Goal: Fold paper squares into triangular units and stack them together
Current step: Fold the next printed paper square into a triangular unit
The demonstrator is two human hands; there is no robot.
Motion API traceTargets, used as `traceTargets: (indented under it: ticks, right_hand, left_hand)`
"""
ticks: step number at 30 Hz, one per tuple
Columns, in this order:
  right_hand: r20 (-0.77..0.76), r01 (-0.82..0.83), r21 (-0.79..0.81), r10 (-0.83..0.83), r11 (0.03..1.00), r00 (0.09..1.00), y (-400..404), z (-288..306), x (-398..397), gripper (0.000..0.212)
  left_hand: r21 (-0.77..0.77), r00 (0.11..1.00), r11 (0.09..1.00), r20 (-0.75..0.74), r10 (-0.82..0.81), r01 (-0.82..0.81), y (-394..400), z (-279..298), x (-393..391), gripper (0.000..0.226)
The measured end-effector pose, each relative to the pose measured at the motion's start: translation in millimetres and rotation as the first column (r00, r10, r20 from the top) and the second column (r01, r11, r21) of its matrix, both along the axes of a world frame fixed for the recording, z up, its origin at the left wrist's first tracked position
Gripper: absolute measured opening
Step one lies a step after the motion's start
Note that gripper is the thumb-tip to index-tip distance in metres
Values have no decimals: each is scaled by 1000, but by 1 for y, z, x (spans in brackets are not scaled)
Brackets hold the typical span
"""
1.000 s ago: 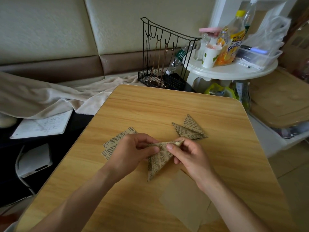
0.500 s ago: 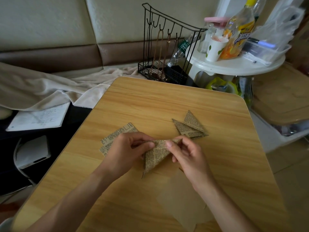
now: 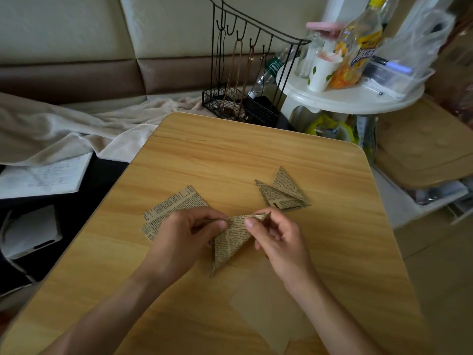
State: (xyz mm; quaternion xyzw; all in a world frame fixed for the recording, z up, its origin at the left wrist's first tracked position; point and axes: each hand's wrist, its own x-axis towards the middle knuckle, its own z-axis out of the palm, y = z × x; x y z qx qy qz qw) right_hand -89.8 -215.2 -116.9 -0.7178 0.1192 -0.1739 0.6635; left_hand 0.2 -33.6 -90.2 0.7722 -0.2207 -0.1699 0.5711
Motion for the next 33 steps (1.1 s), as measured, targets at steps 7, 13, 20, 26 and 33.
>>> traceTargets:
  ticks: [7, 13, 20, 26, 33]
  right_hand:
    - [16, -34, 79, 33, 996, 999, -2, 3, 0, 16]
    - [9, -38, 92, 37, 995, 999, -3, 5, 1, 15]
    - [-30, -21, 82, 24, 996, 999, -4, 4, 1, 16]
    - [-29, -4, 89, 7, 996, 1000, -4, 4, 2, 12]
    - [-17, 17, 134, -15, 991, 1000, -5, 3, 2, 10]
  left_hand:
    - [-31, 1000, 999, -8, 8, -8, -3, 3, 0, 9]
    - [-39, 999, 999, -38, 20, -22, -3, 4, 0, 7]
    - [-45, 1000, 999, -20, -4, 3, -1, 8, 0, 6]
    - [-69, 999, 997, -26, 28, -30, -1, 12, 0, 13]
    - [-56, 998, 997, -7, 59, -59, -6, 14, 5, 11]
